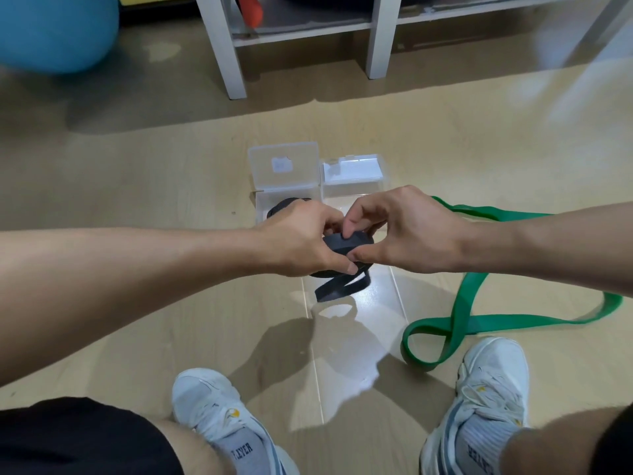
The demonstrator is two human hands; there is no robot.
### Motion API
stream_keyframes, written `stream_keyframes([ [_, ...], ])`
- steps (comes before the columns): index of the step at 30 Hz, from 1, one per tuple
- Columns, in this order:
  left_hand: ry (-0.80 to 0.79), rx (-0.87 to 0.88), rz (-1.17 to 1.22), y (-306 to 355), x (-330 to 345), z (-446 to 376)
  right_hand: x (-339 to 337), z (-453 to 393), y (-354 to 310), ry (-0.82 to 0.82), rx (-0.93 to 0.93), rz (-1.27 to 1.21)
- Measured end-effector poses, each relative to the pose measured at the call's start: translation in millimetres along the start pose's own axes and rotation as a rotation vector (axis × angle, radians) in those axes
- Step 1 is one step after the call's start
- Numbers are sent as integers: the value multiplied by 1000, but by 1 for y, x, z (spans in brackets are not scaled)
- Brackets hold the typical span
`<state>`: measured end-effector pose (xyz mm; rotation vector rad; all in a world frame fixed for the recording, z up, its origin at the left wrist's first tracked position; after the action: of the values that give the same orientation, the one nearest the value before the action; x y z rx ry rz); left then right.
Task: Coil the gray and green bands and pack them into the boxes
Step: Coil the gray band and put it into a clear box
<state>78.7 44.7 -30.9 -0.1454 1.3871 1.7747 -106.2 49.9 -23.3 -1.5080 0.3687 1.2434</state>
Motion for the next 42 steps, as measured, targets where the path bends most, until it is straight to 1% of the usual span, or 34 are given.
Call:
stream_keyframes([
  [2, 10, 0, 4, 1, 2, -1, 0, 0, -1, -5, -11, -6],
  [4, 27, -50, 57, 0, 0, -4, 0, 1, 4, 1, -3, -53],
  [7, 38, -139, 187, -2, -3, -5, -1, -2, 12, 65, -11, -141],
  [9, 26, -165, 282, -3, -3, -3, -3, -4, 16, 77, 6, -191],
  [13, 22, -176, 427, -7, -4, 1, -5, -5, 21, 35, 33, -235],
  [20, -11, -181, 578, -10, -8, 1, -7, -6, 24, 71, 45, -286],
  [22, -15, -189, 580, -10, -9, -1, -9, -6, 22, 82, 61, -262],
  [24, -27, -190, 519, -9, -8, -2, -11, -5, 17, 78, 53, -188],
  [26, -18, -140, 376, -6, -6, -2, -12, -5, 10, 49, 11, -70],
  [29, 57, -47, 50, 1, 1, -4, -12, -5, -1, 15, -26, 40],
  [30, 76, -41, -20, 3, 3, -4, -11, -5, -2, 11, -30, 59],
  [32, 82, -52, -66, 6, 3, -5, -9, -5, -3, 11, -34, 76],
  [34, 71, -78, -33, 4, 2, -6, -8, -5, 0, 24, -43, 51],
  [38, 64, -143, 188, -4, 0, -5, -8, -10, 10, 53, -79, -80],
  [42, 86, -203, 347, -10, -3, -4, -12, -12, 23, -4, 8, -187],
])
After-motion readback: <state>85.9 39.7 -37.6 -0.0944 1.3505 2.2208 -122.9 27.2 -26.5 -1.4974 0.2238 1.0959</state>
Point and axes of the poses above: each hand's wrist, its own z-axis away from the middle knuckle, its own x-axis out of the palm, y = z × x, the point moved 1 cm from there along -z, towards the middle knuckle, and after that the axes turned 14 degrees about z, right-handed, at the moved point
